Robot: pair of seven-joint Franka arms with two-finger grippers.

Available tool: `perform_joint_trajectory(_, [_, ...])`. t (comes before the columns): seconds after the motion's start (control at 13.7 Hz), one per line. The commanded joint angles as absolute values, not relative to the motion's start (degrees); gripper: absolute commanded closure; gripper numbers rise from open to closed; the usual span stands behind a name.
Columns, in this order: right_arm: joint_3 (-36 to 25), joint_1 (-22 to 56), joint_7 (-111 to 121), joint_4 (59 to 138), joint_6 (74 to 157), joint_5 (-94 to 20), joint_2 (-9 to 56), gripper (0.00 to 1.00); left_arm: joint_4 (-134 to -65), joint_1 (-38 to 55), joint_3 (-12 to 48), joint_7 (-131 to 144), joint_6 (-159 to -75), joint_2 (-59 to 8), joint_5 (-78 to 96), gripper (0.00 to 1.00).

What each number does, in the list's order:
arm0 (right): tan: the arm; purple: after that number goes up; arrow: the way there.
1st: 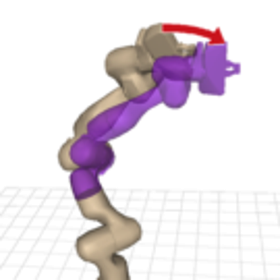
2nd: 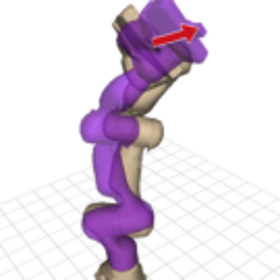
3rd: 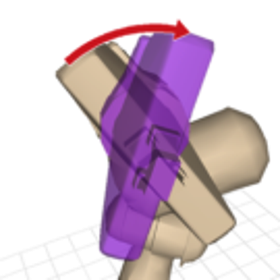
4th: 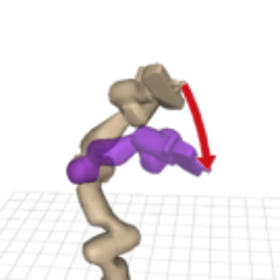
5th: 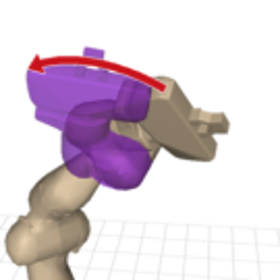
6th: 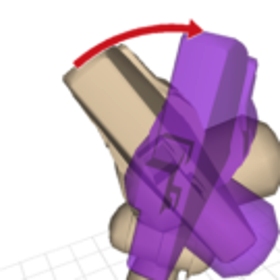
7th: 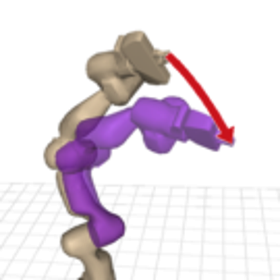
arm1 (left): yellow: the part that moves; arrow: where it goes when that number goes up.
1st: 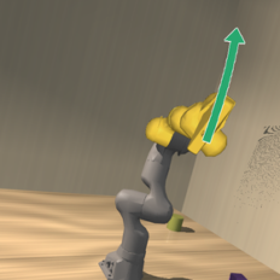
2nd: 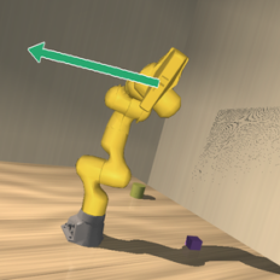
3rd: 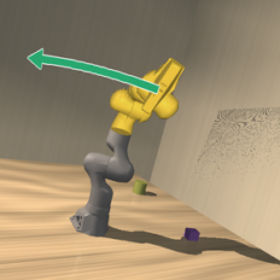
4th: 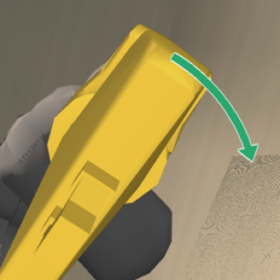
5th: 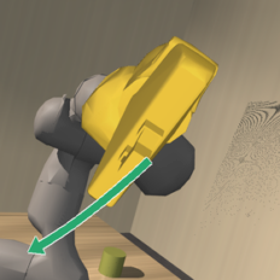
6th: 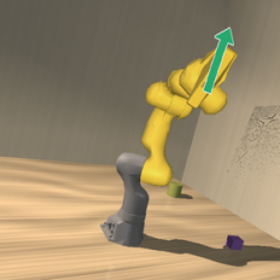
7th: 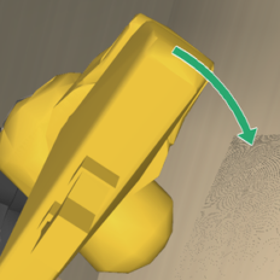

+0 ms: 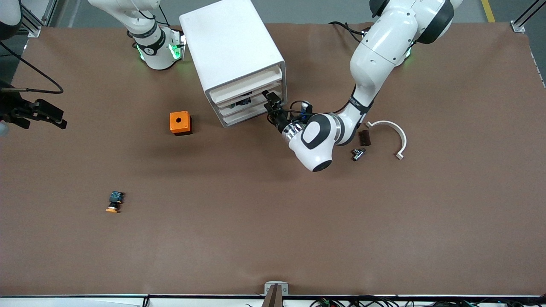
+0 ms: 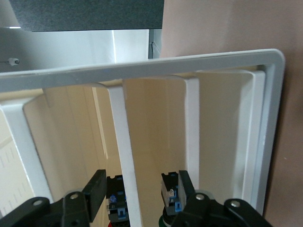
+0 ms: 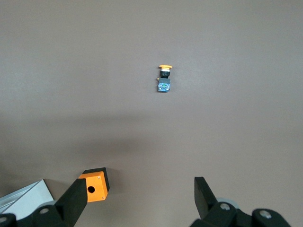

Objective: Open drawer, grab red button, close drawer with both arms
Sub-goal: 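Pull the drawer open with the left gripper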

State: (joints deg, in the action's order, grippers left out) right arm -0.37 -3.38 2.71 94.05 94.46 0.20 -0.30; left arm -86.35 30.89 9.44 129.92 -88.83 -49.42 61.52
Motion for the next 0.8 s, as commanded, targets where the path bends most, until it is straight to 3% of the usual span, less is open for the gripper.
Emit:
perform_joint_trajectory(0.0, [0.00,-3.87,1.93,94.92,94.22,0.44,-1.49,0.00,-84.99,32.43,9.40,131.83,-88.15,-50.71,62.75,0.36])
perform_joint_trajectory(0.22, [0.00,-3.87,1.93,94.92,94.22,0.44,-1.49,0.00,-84.99,33.83,9.40,132.71,-88.15,-51.06,63.98,0.40])
perform_joint_trajectory(0.29, [0.00,-3.78,1.93,94.92,94.22,0.44,-1.49,0.00,-84.99,34.10,9.40,132.71,-88.15,-51.06,64.07,0.46])
perform_joint_trajectory(0.66, [-0.09,-3.87,1.93,95.01,94.22,0.44,-1.49,0.00,-85.08,34.28,9.40,132.45,-88.15,-51.06,65.13,0.97])
perform_joint_trajectory(0.73, [0.00,-3.87,1.93,95.01,94.22,0.44,-1.49,0.00,-85.08,33.93,9.40,132.02,-88.15,-51.15,65.13,1.00])
